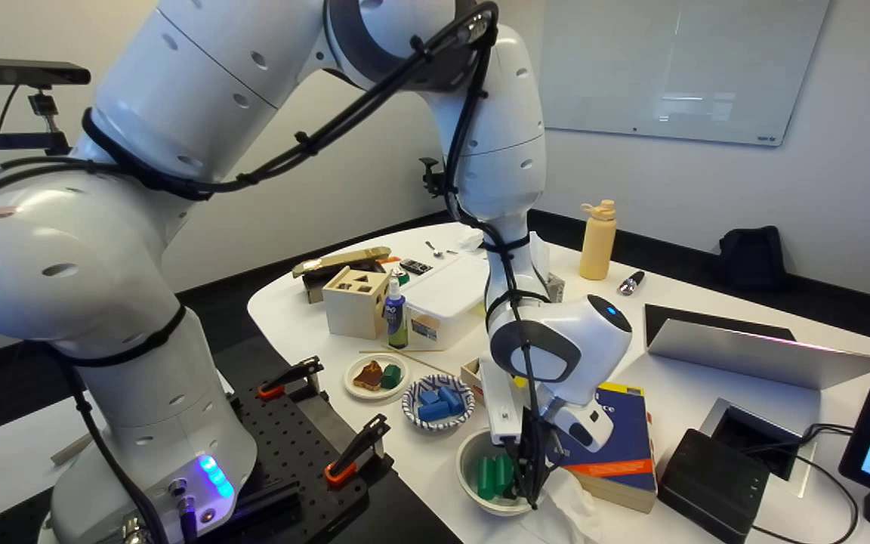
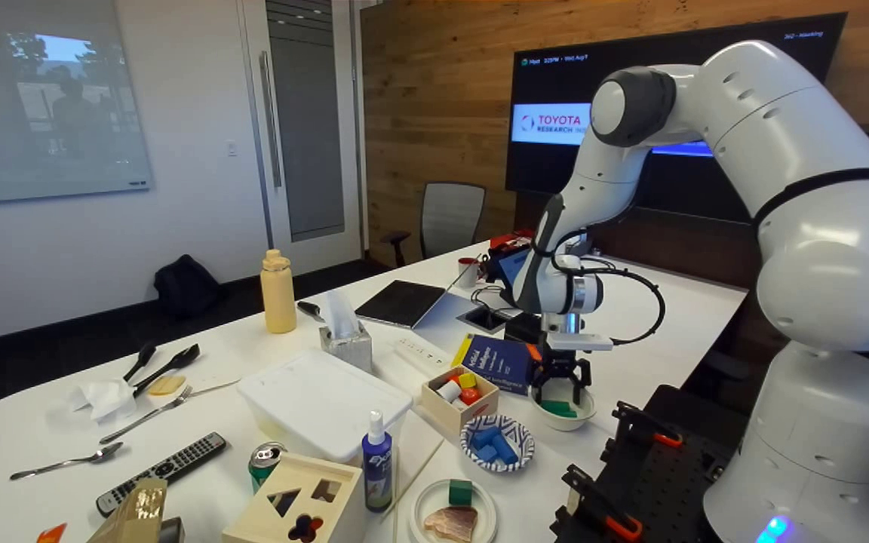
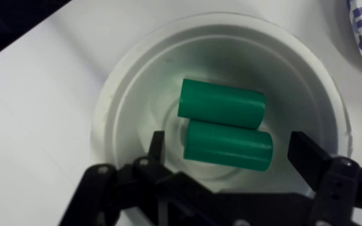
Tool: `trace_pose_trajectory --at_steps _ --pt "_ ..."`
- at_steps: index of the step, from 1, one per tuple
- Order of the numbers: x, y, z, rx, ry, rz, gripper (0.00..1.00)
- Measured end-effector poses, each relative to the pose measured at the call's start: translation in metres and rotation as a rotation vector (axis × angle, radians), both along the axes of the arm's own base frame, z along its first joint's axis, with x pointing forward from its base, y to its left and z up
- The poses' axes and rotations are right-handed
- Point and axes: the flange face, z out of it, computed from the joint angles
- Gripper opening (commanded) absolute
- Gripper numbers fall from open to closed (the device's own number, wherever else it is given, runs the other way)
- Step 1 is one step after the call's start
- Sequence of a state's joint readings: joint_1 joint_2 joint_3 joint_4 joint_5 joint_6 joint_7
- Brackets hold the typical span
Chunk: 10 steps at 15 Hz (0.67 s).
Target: Put the yellow block from the white bowl in the box then put the green blocks on the white plate.
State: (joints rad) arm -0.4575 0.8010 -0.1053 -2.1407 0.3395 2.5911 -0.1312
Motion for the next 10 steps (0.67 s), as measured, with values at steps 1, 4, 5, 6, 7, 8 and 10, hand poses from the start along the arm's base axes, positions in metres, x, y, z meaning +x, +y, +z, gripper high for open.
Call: trace_pose_trajectory --at_steps 1,4,5,6,7,8,10 --pt "0.0 0.0002 -0.0012 -0.002 0.0 0.001 0.92" --pt "-0.0002 0.0019 -0.0055 -0.007 0.0 0.006 0.58" --pt "0.0001 0.0026 -0.0066 -0.011 -0.001 0.008 0.49" --pt "0.0004 0.0031 -0.0076 -0.015 -0.003 0.011 0.44" --pt "0.0006 0.0031 -0.0076 -0.017 -0.004 0.012 0.44" --pt "0.0008 0.003 -0.0075 -0.018 -0.005 0.013 0.44" --pt "0.001 0.003 -0.0073 -0.018 -0.006 0.014 0.44"
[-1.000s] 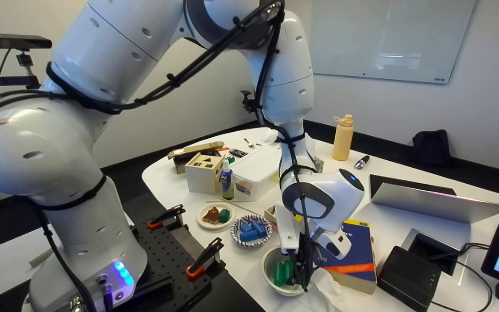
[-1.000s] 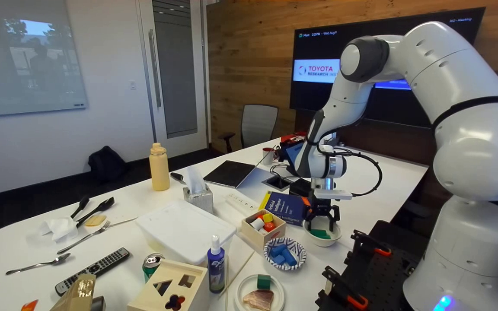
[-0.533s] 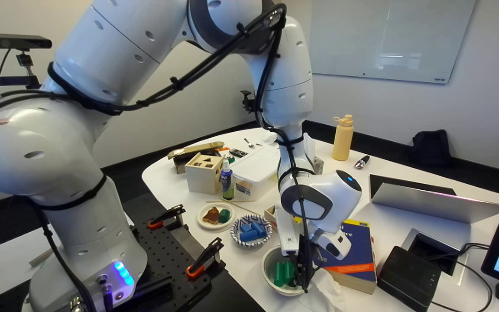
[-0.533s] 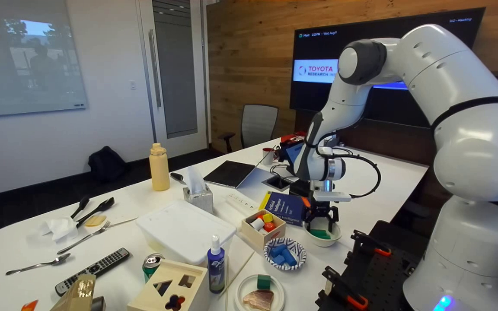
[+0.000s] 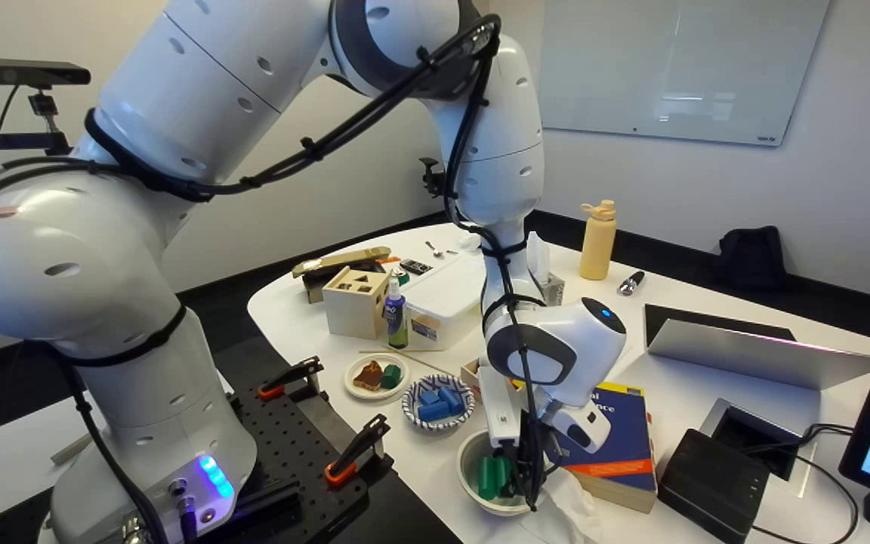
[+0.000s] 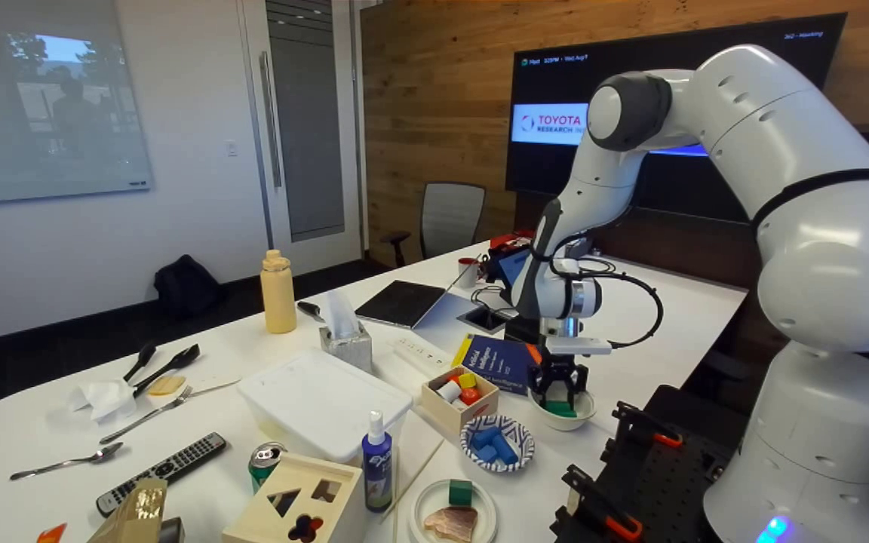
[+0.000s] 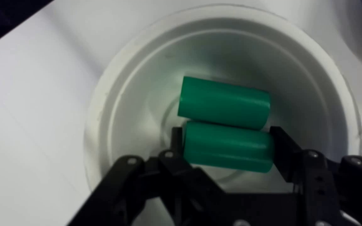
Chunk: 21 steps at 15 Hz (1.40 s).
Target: Put the yellow block from the white bowl in the box then put the green blocks on the white plate.
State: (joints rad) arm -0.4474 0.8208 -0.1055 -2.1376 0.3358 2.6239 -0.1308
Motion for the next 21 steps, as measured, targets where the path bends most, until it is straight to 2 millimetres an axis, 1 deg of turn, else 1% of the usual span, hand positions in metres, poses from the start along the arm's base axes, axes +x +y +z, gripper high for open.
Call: trace_pose_trajectory --at_steps 3,5,8,10,13,15,18,21 --pt "0.001 -0.001 0.003 -0.002 -0.001 0.003 0.44" --pt "0.002 -0.003 0.013 -0.011 -0.005 0.013 0.44" --pt "0.005 0.002 0.037 -0.024 -0.016 0.054 0.44" --pt "0.007 0.017 0.056 -0.009 -0.018 0.095 0.44" --pt "0.009 0.056 0.086 0.032 -0.023 0.19 0.44" --pt "0.01 0.092 0.104 0.064 -0.022 0.272 0.44" --pt "0.013 0.159 0.119 0.103 -0.038 0.426 0.44" --pt "0.023 0.231 0.119 0.128 -0.05 0.578 0.44"
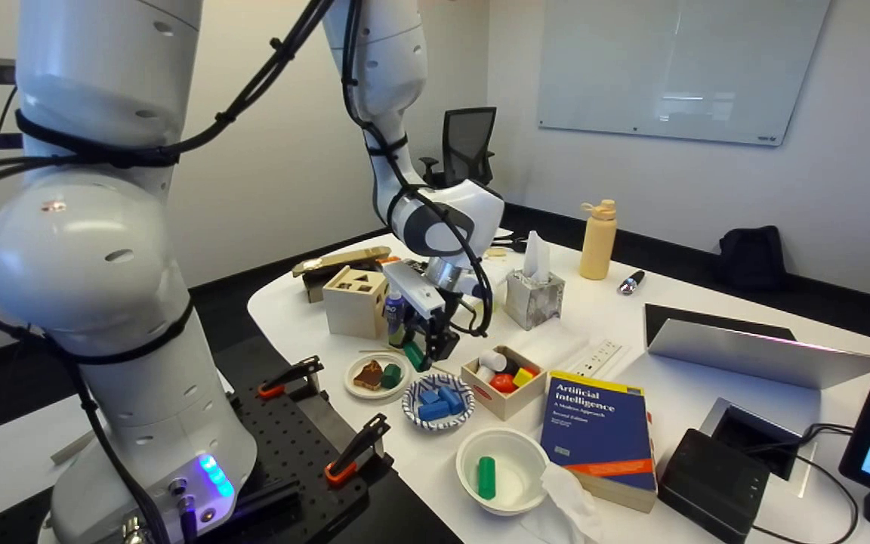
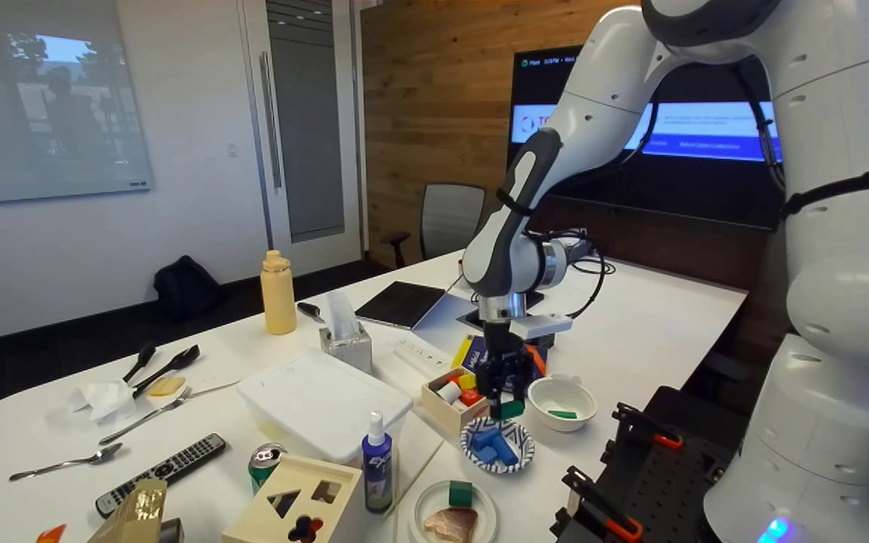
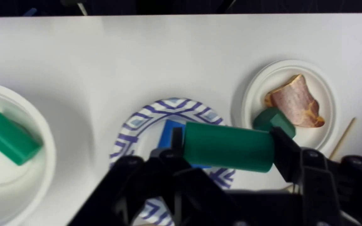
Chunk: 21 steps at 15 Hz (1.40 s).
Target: Put the yellow block from the white bowl in the box then put the green blocks on the white plate.
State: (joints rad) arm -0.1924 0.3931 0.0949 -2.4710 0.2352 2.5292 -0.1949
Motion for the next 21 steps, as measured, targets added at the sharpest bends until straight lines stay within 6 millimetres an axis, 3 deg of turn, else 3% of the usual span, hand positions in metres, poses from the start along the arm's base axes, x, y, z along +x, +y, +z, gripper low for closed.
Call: trace_pose_trajectory --at_steps 3,7,13,21 --pt "0.005 0.061 -0.011 0.011 -0.023 0.129 0.44" --pt "0.006 0.11 -0.04 0.016 -0.026 0.257 0.44" --pt "0.012 0.144 -0.081 -0.003 -0.081 0.419 0.44" --pt "0.019 0.17 -0.085 -0.05 -0.186 0.551 0.44"
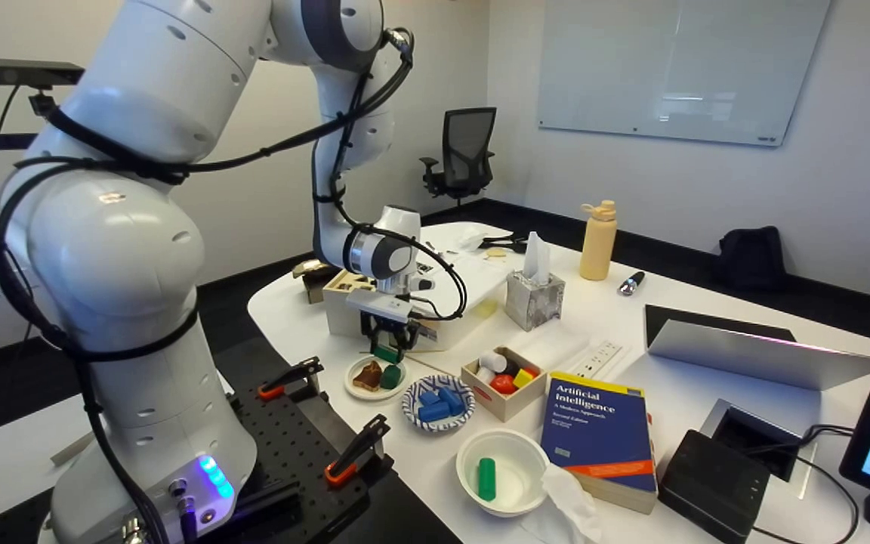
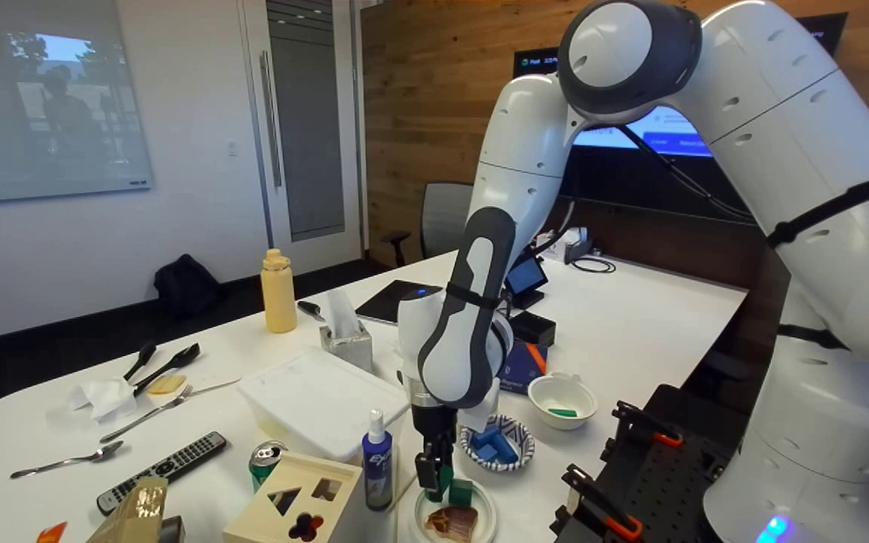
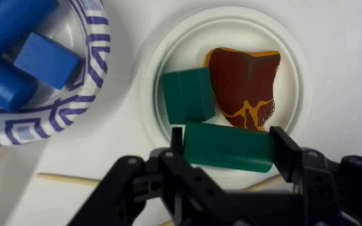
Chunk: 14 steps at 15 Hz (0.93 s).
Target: Put the yellow block from the white bowl in the box then put the green blocks on the white plate.
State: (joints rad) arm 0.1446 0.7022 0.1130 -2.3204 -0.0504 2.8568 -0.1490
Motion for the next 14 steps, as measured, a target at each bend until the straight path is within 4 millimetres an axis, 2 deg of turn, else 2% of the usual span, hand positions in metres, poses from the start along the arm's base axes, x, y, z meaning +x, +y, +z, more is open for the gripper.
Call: trace_pose_trajectory --at_steps 5,6,7,8,11,14 --pt "-0.009 0.009 -0.018 -0.013 -0.005 0.027 0.44" --pt "-0.01 0.011 -0.021 -0.013 -0.005 0.032 0.77" --pt "-0.011 0.013 -0.023 -0.012 -0.004 0.036 0.93" --pt "-0.011 0.015 -0.025 -0.013 -0.005 0.037 0.98" --pt "-0.008 0.014 -0.024 -0.013 -0.015 0.018 1.0" --pt "-0.003 0.0 -0.017 -0.003 0.012 -0.049 1.0"
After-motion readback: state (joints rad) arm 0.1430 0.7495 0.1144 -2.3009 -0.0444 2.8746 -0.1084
